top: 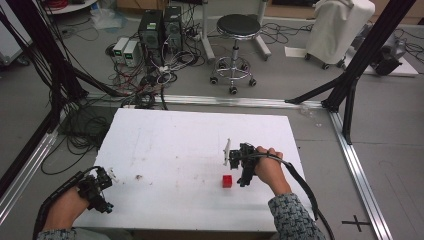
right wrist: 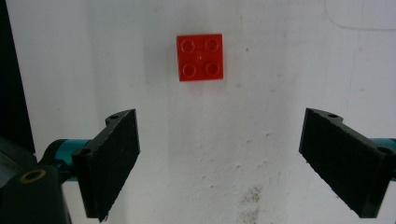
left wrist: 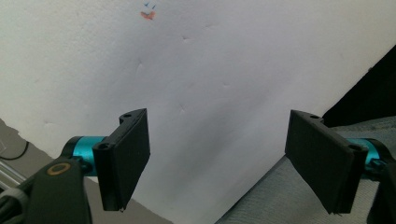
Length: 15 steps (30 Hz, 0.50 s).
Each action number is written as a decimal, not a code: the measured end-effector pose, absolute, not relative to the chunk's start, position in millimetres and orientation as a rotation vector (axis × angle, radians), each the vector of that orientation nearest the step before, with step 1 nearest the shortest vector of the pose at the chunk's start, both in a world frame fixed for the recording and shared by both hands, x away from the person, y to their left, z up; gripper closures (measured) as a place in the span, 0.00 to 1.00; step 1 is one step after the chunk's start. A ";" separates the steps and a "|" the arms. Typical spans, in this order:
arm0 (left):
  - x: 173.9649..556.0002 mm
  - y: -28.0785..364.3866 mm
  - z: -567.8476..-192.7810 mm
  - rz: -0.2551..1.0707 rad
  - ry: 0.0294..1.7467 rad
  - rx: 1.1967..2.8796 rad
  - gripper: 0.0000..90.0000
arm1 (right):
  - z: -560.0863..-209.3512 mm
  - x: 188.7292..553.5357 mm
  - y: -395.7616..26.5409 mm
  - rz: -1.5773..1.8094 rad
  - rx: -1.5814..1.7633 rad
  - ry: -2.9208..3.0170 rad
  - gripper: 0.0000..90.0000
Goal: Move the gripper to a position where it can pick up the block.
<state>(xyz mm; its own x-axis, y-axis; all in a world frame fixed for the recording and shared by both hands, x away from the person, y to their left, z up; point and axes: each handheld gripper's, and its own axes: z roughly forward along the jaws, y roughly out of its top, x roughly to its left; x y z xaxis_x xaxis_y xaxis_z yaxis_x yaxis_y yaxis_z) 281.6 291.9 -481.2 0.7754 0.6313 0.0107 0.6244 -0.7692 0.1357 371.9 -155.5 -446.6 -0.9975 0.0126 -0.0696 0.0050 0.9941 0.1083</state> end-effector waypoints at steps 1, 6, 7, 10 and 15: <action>281.8 292.0 -480.9 0.083 1.002 2.849 0.25 | -447.4 371.9 -153.7 0.167 0.013 3.066 0.13; 281.3 291.6 -480.6 0.084 1.005 2.839 0.25 | -461.2 372.7 -143.4 0.108 -0.030 3.084 0.13; 281.3 291.8 -480.7 0.085 1.007 2.838 0.25 | -464.4 372.5 -140.9 0.098 -0.040 3.087 0.13; 281.4 292.8 -480.1 0.087 1.004 2.845 0.25 | -473.4 372.3 -133.2 0.094 -0.064 3.096 0.13; 281.3 293.2 -479.3 0.088 1.005 2.840 0.25 | -488.4 374.3 -123.6 0.074 -0.068 3.109 0.13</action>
